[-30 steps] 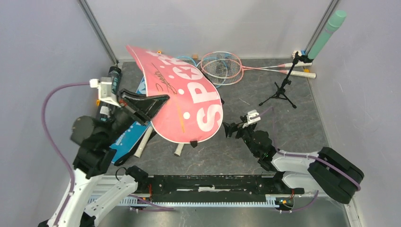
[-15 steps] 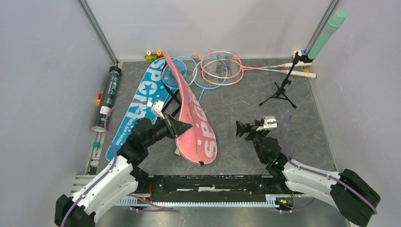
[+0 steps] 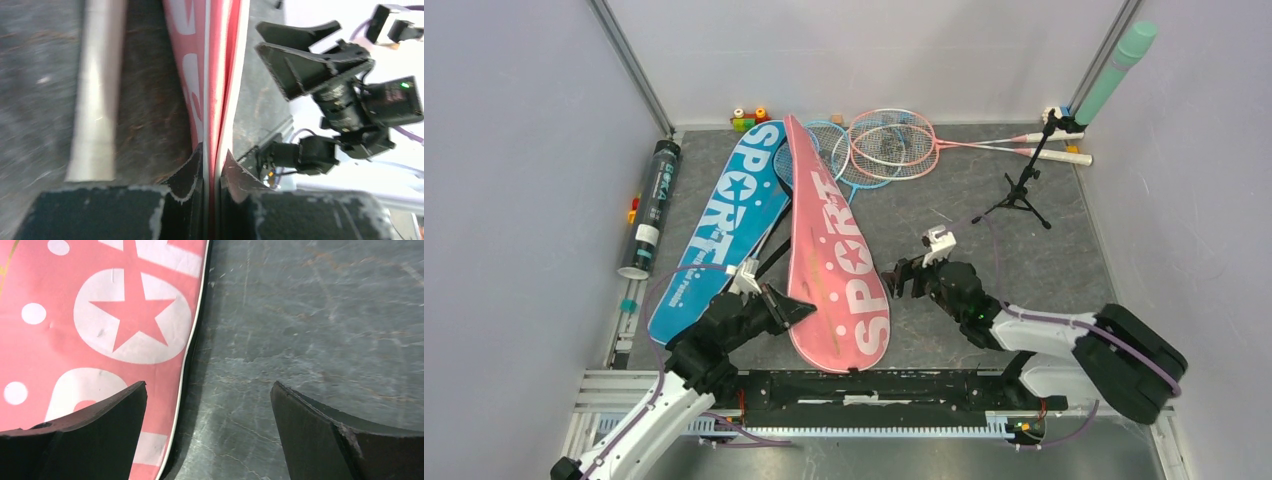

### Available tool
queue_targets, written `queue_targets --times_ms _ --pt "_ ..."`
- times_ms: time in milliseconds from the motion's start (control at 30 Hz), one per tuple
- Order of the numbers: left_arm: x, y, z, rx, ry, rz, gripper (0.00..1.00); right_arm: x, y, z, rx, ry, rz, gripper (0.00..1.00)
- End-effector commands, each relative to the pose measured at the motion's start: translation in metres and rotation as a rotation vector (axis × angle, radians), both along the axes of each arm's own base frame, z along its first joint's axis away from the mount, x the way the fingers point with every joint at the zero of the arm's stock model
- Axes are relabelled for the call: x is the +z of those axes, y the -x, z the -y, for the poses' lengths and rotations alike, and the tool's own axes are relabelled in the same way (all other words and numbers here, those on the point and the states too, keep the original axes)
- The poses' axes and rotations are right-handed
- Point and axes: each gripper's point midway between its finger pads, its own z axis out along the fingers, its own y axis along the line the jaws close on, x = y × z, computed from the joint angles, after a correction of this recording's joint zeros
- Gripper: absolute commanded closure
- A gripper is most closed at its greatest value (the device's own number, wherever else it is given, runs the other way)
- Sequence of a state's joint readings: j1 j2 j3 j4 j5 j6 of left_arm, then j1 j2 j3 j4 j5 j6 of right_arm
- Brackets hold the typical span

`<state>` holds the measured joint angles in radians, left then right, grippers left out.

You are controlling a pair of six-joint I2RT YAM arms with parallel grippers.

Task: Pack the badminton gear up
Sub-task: Pick up the racket bag from the center of the board, then open the racket bag at the center of the board.

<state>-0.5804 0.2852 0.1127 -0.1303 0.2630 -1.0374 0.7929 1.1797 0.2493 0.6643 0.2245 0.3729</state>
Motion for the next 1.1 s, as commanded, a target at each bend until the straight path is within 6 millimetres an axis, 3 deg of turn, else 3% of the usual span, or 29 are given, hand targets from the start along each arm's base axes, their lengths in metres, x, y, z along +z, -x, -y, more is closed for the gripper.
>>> queue_targets --times_ms 0,100,233,333,433,500,533,667,700,733,767,800,833,900,1067 --pt "-0.048 0.008 -0.041 0.183 -0.181 -0.2 0.92 0.007 -0.006 -0.036 0.079 -0.121 -0.088 0.02" --pt "-0.059 0.013 -0.054 0.22 -0.252 -0.233 0.91 0.005 -0.008 -0.06 0.138 -0.196 -0.146 0.02" --pt "-0.07 0.017 -0.055 0.21 -0.272 -0.265 0.92 0.003 0.004 -0.1 0.308 -0.286 -0.226 0.09" --pt "-0.073 0.019 -0.056 0.205 -0.283 -0.272 0.92 -0.014 0.0 -0.114 0.331 -0.27 -0.284 0.09" --pt "-0.076 0.018 -0.057 0.211 -0.295 -0.276 0.92 -0.022 0.0 -0.128 0.37 -0.271 -0.306 0.16" --pt "-0.078 0.018 -0.059 0.218 -0.301 -0.283 0.92 -0.023 0.004 -0.14 0.436 -0.259 -0.296 0.26" --pt "-0.079 0.018 -0.058 0.218 -0.301 -0.284 0.92 -0.023 0.006 -0.145 0.464 -0.256 -0.294 0.36" --pt "-0.078 0.017 -0.056 0.212 -0.292 -0.272 0.91 -0.004 0.013 -0.159 0.576 -0.251 -0.186 0.96" --pt "-0.075 0.015 -0.056 0.212 -0.29 -0.259 0.84 0.003 0.014 -0.159 0.606 -0.228 -0.14 1.0" --pt "-0.069 0.013 -0.055 0.211 -0.282 -0.24 0.7 0.012 0.011 -0.158 0.629 -0.181 -0.067 1.0" --pt "-0.061 0.01 -0.053 0.204 -0.27 -0.21 0.51 0.022 0.007 -0.155 0.647 -0.112 0.022 1.0" --pt "-0.05 0.006 -0.049 0.196 -0.249 -0.167 0.22 0.035 0.003 -0.151 0.663 -0.037 0.124 1.0" --pt "-0.032 0.0 -0.045 0.183 -0.223 -0.103 0.01 0.048 -0.003 -0.146 0.675 0.053 0.23 1.0" --pt "0.012 -0.01 -0.037 0.157 -0.168 0.046 0.0 0.078 -0.017 -0.137 0.683 0.237 0.428 1.0" --pt "0.161 -0.016 -0.023 0.086 -0.029 0.512 0.0 0.152 -0.048 -0.107 0.621 0.682 0.865 1.0"
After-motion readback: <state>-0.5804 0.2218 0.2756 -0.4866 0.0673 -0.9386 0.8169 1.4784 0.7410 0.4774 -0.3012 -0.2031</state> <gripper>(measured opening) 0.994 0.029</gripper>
